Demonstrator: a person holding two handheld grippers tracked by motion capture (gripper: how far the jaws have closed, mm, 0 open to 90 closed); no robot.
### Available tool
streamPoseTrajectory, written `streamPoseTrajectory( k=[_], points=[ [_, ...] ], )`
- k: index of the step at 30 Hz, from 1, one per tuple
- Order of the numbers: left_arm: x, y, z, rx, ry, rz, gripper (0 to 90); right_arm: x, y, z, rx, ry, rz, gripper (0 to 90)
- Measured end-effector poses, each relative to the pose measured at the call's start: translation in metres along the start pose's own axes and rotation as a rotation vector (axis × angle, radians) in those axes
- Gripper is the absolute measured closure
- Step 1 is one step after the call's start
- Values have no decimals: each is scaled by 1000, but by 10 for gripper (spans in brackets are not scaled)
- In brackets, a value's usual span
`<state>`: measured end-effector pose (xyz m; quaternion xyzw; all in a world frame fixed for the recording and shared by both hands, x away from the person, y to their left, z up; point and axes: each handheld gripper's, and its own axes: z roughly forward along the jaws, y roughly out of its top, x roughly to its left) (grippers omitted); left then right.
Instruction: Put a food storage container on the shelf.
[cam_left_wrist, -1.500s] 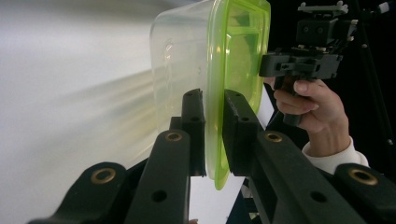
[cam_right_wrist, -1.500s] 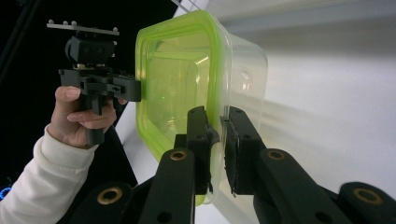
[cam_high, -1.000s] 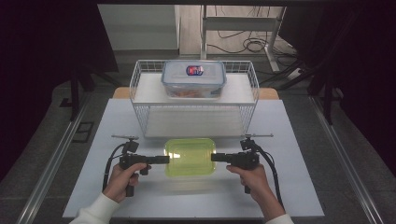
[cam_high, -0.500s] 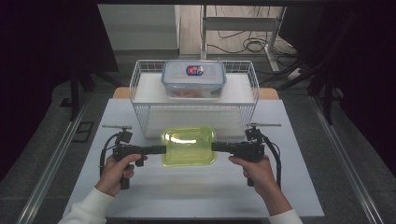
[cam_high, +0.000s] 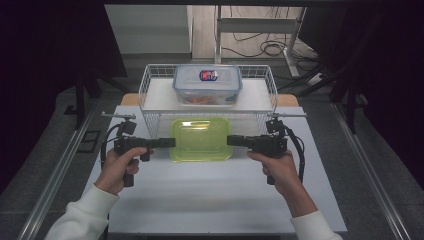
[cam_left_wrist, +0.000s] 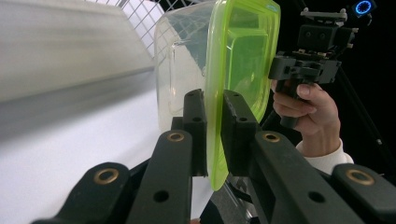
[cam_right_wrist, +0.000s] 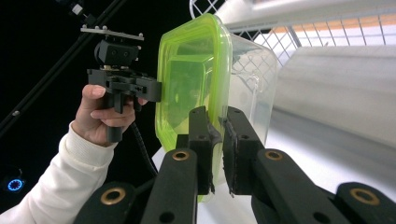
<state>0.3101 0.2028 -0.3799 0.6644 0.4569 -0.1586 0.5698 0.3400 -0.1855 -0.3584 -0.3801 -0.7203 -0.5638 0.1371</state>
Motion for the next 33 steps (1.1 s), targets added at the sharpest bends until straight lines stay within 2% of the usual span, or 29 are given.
streamPoseTrajectory(
  k=[7, 17, 21, 22, 25, 28, 33],
  points=[
    [-13, 18, -7, -15, -8, 42, 819, 11, 16, -6, -13, 5, -19, 820],
    [-20, 49, -12, -22, -13, 53, 819, 19, 45, -9, -28, 4, -36, 820],
    [-23, 66, -13, -25, -10, 62, 819, 19, 60, -9, -35, 8, -37, 820],
    [-24, 71, -14, -27, -7, 66, 819, 20, 69, -9, -41, 7, -42, 820],
    [-27, 85, -15, -33, -2, 77, 820, 21, 78, -9, -48, 3, -46, 820],
    [-28, 99, -16, -35, -13, 81, 818, 23, 90, -10, -57, -1, -57, 820],
    [-30, 125, -14, -48, -1, 99, 819, 22, 113, -11, -78, -10, -75, 820]
  ],
)
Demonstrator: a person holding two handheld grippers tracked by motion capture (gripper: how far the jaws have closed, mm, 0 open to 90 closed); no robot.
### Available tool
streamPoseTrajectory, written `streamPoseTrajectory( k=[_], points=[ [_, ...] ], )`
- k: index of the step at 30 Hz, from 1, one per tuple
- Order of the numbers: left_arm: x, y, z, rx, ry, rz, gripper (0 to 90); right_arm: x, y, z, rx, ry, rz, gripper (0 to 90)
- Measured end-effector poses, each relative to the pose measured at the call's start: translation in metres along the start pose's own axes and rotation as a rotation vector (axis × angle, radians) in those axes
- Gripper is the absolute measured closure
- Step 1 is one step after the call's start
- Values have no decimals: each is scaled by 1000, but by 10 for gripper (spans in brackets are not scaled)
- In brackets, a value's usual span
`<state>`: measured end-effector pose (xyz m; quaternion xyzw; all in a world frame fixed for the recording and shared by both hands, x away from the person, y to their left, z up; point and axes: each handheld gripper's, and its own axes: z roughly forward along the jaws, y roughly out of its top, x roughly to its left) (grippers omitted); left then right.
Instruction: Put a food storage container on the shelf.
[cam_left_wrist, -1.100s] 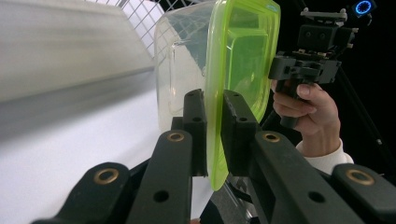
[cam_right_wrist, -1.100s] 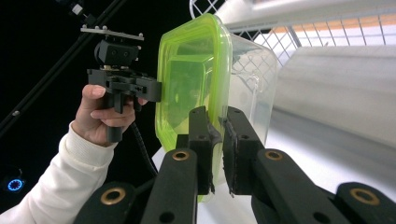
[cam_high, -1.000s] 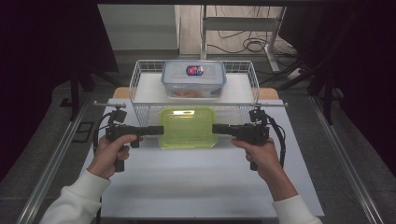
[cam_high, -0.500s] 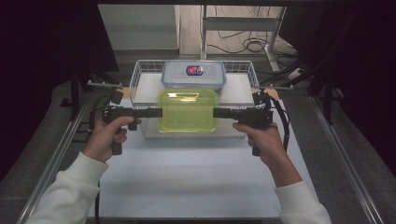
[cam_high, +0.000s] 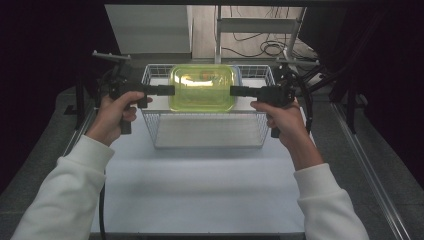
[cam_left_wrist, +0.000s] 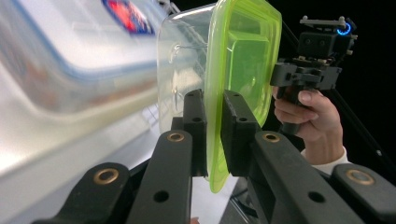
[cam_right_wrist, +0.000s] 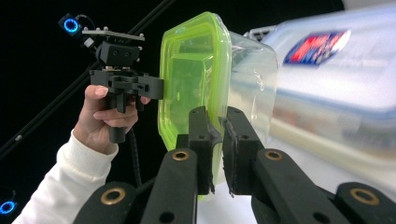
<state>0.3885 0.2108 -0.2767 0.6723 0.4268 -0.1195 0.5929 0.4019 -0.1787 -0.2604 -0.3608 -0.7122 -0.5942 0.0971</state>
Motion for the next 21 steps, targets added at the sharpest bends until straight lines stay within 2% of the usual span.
streamPoseTrajectory(
  k=[6, 10, 11, 16, 21],
  points=[
    [8, 32, 6, 1, 16, 8, 821, -14, 27, 6, -23, 12, 10, 820],
    [21, 51, 14, -8, 23, 0, 821, -30, 43, 11, -48, 23, 23, 820],
    [25, 55, 16, 0, 28, -8, 820, -40, 48, 16, -46, 20, 42, 820],
    [43, 61, 25, 6, 27, -53, 820, -54, 52, 23, -41, 11, 73, 820],
    [52, 62, 32, 17, 36, -82, 821, -68, 54, 28, -31, -1, 117, 820]
  ],
)
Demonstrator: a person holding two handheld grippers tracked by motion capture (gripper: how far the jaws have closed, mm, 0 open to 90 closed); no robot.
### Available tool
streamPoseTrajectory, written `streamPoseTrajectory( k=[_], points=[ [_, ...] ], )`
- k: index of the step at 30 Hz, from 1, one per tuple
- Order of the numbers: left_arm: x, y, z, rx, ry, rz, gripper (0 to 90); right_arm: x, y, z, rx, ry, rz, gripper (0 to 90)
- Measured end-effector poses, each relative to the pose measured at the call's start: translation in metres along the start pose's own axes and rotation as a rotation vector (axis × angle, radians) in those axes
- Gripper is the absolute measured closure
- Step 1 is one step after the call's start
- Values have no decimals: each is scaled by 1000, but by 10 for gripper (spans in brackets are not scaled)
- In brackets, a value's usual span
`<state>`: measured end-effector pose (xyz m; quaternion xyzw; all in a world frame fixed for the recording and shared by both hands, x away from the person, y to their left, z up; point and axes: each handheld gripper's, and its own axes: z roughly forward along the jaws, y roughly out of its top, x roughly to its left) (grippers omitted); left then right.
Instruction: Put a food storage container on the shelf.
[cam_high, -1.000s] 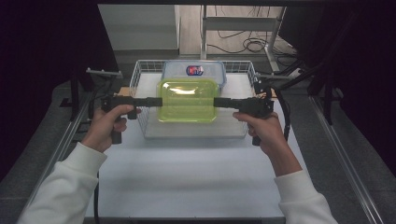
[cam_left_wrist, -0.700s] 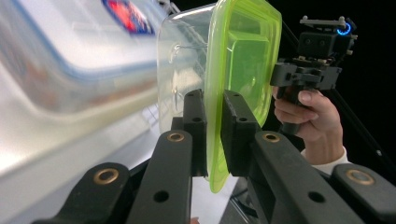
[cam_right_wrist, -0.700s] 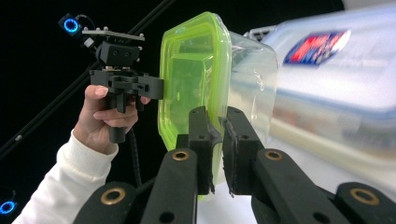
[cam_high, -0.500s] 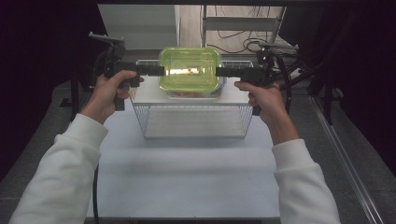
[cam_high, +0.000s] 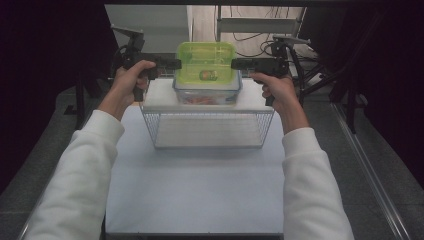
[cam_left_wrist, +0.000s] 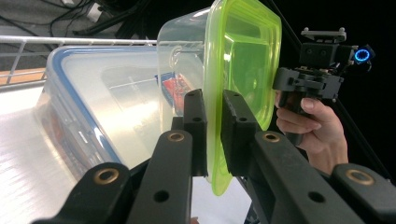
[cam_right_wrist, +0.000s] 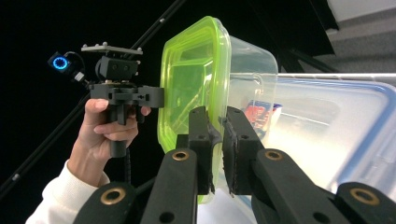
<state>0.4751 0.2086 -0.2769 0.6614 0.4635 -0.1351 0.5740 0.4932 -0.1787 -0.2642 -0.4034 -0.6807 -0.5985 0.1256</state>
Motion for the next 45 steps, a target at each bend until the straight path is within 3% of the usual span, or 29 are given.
streamPoseTrajectory(
  k=[3, 14, 18, 23, 26, 30, 32, 37, 40, 45],
  points=[
    [5, 1, 1, -16, -24, -25, 819, -5, 1, 2, -3, -3, 34, 818],
    [25, 4, 9, -80, -101, -184, 802, -24, 4, 10, -43, 0, 210, 780],
    [29, 3, 11, -81, -100, -210, 773, -28, 4, 14, -44, -16, 242, 746],
    [31, 3, 14, -82, -101, -209, 744, -30, 4, 15, -56, -19, 260, 723],
    [32, 3, 15, -85, -87, -186, 686, -30, 4, 14, -65, -42, 240, 692],
    [35, 3, 16, -103, -58, -178, 456, -27, 4, 13, -92, -54, 239, 562],
    [34, 2, 16, -110, -62, -159, 394, -26, 4, 10, -105, -83, 216, 510],
    [22, 0, 11, -124, -38, -84, 325, -18, 6, -4, -148, -116, 145, 460],
    [15, -7, 5, -159, 26, -63, 298, -13, 3, -10, -132, -123, 97, 443],
    [10, -22, -5, -168, 32, -32, 288, -4, -7, -17, -93, -120, 51, 425]
  ],
)
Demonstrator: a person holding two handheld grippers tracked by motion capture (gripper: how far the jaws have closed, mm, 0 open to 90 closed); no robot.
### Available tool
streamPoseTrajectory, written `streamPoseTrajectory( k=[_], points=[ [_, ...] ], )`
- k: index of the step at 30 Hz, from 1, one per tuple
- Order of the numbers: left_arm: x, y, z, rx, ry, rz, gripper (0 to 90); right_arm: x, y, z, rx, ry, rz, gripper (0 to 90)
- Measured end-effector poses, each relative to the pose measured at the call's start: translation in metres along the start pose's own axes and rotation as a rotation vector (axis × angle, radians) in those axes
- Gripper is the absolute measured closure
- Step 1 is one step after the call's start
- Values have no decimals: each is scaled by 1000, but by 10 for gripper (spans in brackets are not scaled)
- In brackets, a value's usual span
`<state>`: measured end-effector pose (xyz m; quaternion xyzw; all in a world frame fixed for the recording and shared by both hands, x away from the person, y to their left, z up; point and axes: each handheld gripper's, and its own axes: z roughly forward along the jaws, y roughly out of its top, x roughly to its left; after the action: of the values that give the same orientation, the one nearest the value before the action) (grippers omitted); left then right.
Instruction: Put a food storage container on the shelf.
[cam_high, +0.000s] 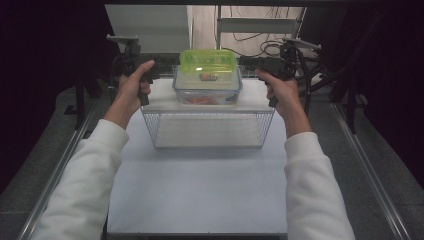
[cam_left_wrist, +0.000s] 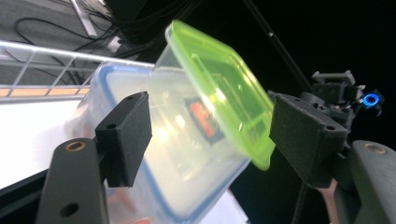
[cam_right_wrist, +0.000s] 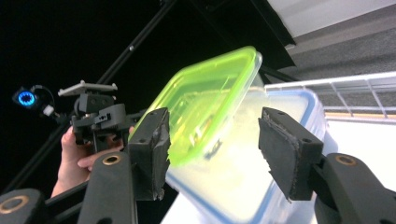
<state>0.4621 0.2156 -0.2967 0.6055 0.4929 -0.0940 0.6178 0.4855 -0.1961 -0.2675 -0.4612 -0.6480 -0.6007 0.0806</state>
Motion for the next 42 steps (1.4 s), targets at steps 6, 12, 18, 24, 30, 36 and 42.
streamPoseTrajectory(
  k=[6, 12, 18, 24, 30, 36, 42],
  points=[
    [-6, -17, -20, -5, 20, 28, 286, 12, -14, -10, 32, 5, -66, 408],
    [-15, -42, -36, 38, 72, 127, 293, 23, -34, -24, 68, -6, -146, 397],
    [-24, -79, -48, 111, 125, 244, 293, 24, -65, -36, 84, -28, -222, 385],
    [-24, -124, -61, 136, 117, 292, 292, 23, -100, -52, 118, -47, -282, 379],
    [-21, -166, -72, 140, 96, 306, 291, 13, -139, -67, 174, -43, -289, 375],
    [-7, -209, -72, 195, 119, 299, 283, -7, -178, -74, 240, -70, -272, 374],
    [10, -240, -65, 273, 164, 289, 281, -29, -217, -69, 329, -99, -253, 373]
  ],
)
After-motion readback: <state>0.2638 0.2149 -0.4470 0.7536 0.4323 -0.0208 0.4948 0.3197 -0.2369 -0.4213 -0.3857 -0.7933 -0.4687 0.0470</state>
